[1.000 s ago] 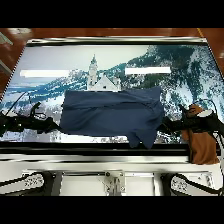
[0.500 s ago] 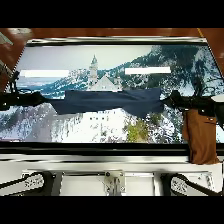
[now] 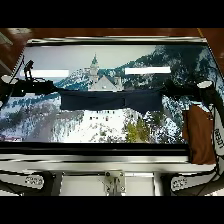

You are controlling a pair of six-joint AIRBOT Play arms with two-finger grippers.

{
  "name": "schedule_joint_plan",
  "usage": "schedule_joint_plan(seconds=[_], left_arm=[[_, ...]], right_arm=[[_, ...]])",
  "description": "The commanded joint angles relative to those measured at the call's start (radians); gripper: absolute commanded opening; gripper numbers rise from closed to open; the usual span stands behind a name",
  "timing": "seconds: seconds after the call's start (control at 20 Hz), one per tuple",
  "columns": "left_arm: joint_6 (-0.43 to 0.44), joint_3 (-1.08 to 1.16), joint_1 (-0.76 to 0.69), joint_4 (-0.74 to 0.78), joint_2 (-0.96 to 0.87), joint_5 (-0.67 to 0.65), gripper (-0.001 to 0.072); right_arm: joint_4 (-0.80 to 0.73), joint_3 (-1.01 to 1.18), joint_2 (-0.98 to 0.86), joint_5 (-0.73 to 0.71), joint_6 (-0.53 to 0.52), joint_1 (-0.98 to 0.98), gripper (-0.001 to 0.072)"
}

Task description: Fold the shirts.

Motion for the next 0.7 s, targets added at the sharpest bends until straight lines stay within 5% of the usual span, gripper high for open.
schedule_joint_plan(seconds=[0.0, 0.05, 0.1, 0.15, 0.3, 0.45, 0.65], left_arm=[[-0.057, 0.042, -0.011, 0.000, -0.079, 0.004, 0.0188], [-0.057, 0.042, -0.011, 0.000, -0.083, 0.003, 0.0402], [-0.060, 0.044, -0.010, 0.000, -0.082, 0.003, 0.0617], [-0.062, 0.055, -0.006, 0.001, -0.081, -0.010, 0.0669], [-0.067, 0.136, 0.020, 0.001, -0.081, -0.101, 0.0669], [-0.074, 0.216, 0.034, 0.001, -0.080, -0.209, 0.0668], [-0.079, 0.239, 0.019, 0.000, -0.067, -0.274, 0.0666]], right_arm=[[-0.005, 0.028, -0.099, -0.035, -0.001, 0.014, 0.0080], [-0.006, 0.028, -0.111, -0.035, -0.008, 0.015, 0.0180], [-0.005, 0.028, -0.114, -0.037, -0.016, 0.015, 0.0482], [0.003, 0.030, -0.113, -0.029, -0.055, 0.011, 0.0631], [-0.109, 0.084, -0.081, 0.074, -0.124, -0.035, 0.0630], [-0.315, 0.094, -0.056, 0.123, 0.031, -0.070, 0.0630], [-0.215, 0.094, -0.135, 0.170, 0.041, -0.052, 0.0672]])
